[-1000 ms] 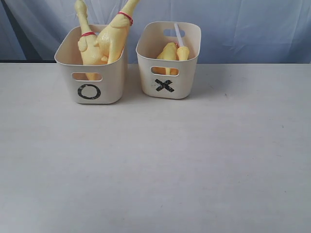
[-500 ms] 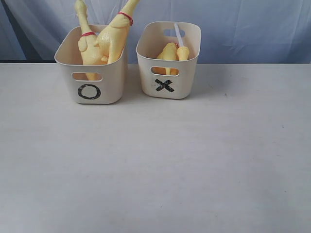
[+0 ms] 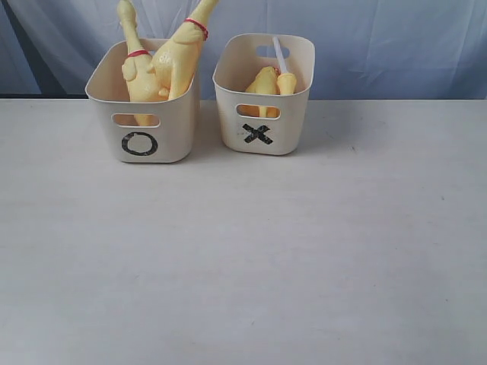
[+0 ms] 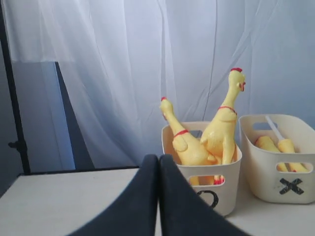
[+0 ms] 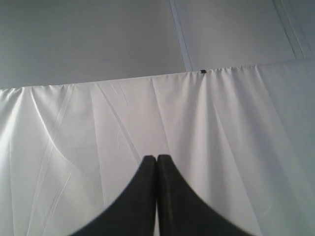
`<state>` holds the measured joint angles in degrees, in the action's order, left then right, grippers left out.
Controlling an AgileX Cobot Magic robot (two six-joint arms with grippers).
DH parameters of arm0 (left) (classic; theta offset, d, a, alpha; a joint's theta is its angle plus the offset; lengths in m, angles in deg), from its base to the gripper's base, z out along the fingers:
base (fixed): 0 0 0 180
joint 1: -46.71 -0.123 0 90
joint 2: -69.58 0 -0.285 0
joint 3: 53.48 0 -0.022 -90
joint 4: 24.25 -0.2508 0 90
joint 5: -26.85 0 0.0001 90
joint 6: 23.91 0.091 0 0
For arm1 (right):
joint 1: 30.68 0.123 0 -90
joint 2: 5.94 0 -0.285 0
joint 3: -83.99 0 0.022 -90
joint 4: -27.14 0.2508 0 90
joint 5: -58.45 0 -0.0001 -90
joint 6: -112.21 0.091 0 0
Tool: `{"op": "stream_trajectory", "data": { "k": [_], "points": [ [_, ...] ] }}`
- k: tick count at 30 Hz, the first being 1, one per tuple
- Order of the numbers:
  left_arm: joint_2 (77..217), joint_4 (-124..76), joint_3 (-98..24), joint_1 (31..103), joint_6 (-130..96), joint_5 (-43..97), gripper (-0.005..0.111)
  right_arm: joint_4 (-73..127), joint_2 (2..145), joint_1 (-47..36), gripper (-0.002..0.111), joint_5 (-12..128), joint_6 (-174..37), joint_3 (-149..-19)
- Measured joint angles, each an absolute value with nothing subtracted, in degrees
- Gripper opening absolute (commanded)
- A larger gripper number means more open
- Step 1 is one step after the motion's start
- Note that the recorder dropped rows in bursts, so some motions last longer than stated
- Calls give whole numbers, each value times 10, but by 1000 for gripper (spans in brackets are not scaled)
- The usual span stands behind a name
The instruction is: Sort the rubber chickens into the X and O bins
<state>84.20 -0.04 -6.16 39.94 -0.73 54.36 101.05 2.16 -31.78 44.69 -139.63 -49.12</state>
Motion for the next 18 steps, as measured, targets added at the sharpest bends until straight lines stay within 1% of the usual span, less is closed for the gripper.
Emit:
{"op": "stream_trajectory", "data": {
  "k": [6,14,18],
  "points": [
    [780,-4,-62,403,-7,544,0,1011,21,-323,-1,441,-1396,-491],
    [776,-5,-59,440,-7,543,0,1011,20,-323,-1,438,-1396,-490],
    [776,-6,-59,445,-7,543,0,1011,20,-323,-1,438,-1396,-490]
  ]
}}
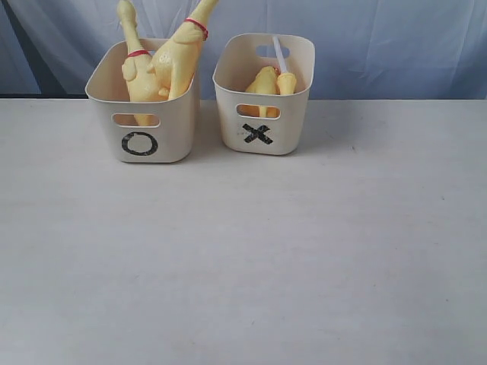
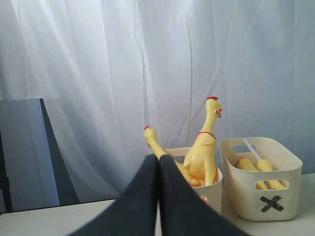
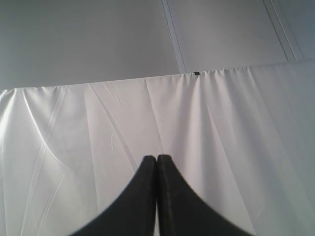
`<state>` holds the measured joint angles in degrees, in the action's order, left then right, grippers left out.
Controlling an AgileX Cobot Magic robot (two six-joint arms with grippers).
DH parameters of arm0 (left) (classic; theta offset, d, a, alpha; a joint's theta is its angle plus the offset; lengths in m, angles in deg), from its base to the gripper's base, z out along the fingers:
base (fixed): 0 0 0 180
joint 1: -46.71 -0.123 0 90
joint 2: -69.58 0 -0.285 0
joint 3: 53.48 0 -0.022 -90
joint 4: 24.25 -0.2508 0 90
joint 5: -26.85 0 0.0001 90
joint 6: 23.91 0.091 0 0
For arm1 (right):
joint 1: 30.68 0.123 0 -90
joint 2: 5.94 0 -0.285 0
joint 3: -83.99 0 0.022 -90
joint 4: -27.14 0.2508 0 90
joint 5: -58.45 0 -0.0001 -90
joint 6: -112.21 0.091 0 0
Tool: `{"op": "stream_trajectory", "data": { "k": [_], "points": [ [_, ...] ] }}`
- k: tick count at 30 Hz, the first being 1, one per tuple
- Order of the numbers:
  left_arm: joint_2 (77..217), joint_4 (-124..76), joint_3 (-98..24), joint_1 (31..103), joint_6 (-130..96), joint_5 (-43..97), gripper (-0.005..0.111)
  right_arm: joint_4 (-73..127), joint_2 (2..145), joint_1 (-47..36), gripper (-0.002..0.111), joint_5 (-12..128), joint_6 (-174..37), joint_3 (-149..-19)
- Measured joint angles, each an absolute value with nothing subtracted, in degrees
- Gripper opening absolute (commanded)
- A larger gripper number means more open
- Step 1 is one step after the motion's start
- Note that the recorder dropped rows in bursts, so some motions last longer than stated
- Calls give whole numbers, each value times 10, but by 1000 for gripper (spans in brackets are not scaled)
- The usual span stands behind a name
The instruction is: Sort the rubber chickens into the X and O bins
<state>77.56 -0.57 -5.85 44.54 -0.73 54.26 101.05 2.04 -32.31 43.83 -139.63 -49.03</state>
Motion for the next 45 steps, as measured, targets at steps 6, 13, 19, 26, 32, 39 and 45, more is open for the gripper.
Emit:
{"op": "stream_trajectory", "data": {
  "k": [6,13,19,26,32,39,45],
  "points": [
    [776,-6,-59,445,-7,543,0,1011,20,-323,-1,438,-1396,-490],
    [776,-6,-59,445,-7,544,0,1011,20,-323,-1,438,-1396,-490],
    [776,-6,-59,445,-7,544,0,1004,20,-323,-1,438,-1396,-490],
    [776,-6,-44,445,-7,535,0,585,19,-323,-1,431,-1396,-490],
    [776,-14,10,445,-7,501,0,350,19,-323,-1,427,-1396,-481],
    [776,-111,69,445,-7,494,0,328,22,-323,-1,426,-1397,-367],
    [777,-142,107,445,-6,479,0,324,22,-323,-1,479,-1397,-254]
  ]
}}
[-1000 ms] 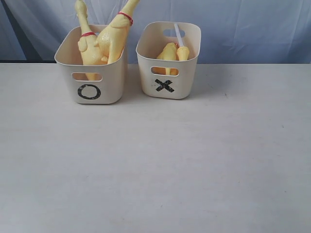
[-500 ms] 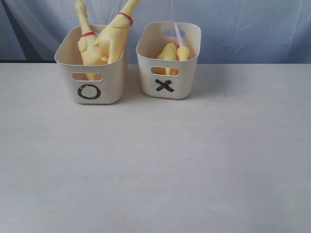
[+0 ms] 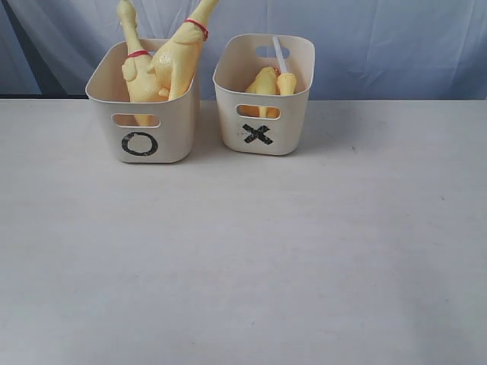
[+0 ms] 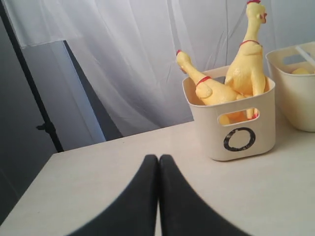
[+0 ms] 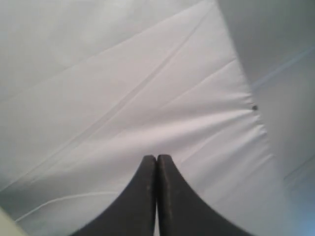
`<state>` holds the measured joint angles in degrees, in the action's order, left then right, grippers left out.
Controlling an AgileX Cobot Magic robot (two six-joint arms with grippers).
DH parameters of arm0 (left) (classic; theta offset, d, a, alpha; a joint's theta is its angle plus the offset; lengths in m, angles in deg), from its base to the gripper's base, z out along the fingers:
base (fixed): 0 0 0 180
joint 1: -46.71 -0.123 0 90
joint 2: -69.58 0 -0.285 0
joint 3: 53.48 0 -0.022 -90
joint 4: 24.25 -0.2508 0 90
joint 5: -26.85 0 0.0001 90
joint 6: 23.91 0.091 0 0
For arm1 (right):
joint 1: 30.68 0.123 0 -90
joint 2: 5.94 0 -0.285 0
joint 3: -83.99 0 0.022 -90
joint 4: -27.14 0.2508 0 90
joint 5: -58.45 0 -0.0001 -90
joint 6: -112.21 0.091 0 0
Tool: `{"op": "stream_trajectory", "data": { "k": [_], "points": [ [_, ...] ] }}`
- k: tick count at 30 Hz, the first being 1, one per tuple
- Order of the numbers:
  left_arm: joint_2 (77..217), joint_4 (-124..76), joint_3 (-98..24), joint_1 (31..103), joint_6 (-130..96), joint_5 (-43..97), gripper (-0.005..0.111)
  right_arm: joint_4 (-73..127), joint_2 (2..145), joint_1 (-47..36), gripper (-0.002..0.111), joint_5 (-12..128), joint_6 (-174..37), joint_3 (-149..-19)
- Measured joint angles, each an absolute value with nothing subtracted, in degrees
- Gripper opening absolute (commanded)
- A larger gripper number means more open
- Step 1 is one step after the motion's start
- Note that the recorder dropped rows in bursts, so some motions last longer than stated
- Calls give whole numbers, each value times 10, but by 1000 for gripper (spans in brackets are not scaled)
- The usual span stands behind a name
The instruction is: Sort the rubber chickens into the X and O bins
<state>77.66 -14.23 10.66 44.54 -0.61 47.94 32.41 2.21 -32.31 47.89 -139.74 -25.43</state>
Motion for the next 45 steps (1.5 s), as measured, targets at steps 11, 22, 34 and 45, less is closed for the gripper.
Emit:
{"op": "stream_trajectory", "data": {
  "k": [11,22,34,45],
  "points": [
    [777,-152,191,445,-6,451,0,319,22,-323,-1,675,-1397,-191],
    [777,-156,235,445,-6,445,0,275,22,-323,-1,743,-1397,-189],
    [777,-257,235,445,-6,400,0,153,22,-323,-1,754,-1398,-189],
    [777,-255,235,445,-6,399,0,216,22,-271,-1,754,-1398,-189]
  ]
}}
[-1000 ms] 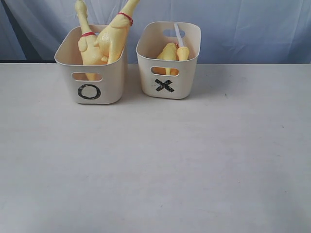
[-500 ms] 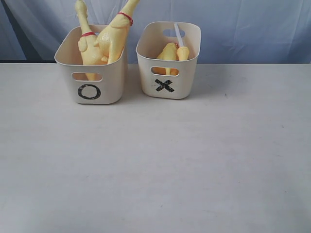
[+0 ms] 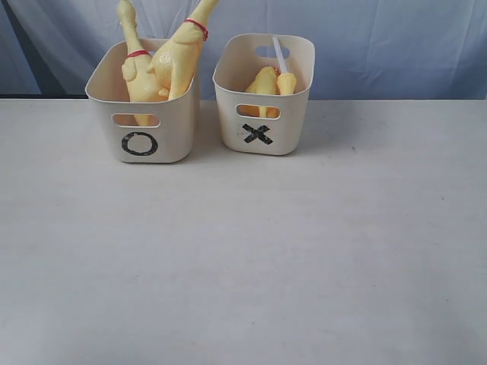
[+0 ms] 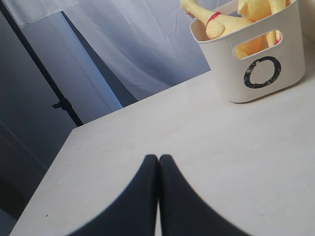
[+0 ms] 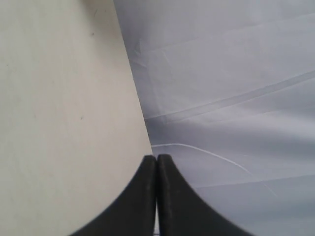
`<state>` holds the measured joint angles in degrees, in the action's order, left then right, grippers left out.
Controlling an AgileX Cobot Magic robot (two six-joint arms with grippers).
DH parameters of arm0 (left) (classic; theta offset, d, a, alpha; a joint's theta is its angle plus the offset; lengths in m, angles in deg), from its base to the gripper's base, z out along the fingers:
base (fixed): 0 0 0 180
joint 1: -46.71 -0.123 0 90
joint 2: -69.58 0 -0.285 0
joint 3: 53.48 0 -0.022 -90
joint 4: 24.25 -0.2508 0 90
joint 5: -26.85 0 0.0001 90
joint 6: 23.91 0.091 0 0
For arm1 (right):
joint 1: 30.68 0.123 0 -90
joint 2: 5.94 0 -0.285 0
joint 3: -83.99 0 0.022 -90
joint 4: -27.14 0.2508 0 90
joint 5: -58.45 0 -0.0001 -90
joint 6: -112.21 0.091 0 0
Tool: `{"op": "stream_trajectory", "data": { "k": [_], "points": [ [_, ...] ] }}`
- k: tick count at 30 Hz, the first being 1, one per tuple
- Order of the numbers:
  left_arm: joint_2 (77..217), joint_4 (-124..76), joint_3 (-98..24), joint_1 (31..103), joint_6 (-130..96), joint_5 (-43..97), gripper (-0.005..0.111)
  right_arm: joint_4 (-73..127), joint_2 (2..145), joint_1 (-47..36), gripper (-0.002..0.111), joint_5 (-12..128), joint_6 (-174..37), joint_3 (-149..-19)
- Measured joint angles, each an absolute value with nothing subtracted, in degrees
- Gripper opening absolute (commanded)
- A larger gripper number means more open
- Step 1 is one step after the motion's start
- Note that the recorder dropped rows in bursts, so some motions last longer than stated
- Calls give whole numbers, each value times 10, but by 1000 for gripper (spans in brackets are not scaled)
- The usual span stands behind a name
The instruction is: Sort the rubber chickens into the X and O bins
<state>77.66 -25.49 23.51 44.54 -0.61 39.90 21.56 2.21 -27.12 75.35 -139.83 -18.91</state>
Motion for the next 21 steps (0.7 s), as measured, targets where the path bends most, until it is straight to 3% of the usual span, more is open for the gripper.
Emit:
{"op": "stream_trajectory", "data": {
  "k": [21],
  "points": [
    [777,-255,235,445,-6,398,0,373,22,-271,-1,758,-1398,-189]
  ]
}}
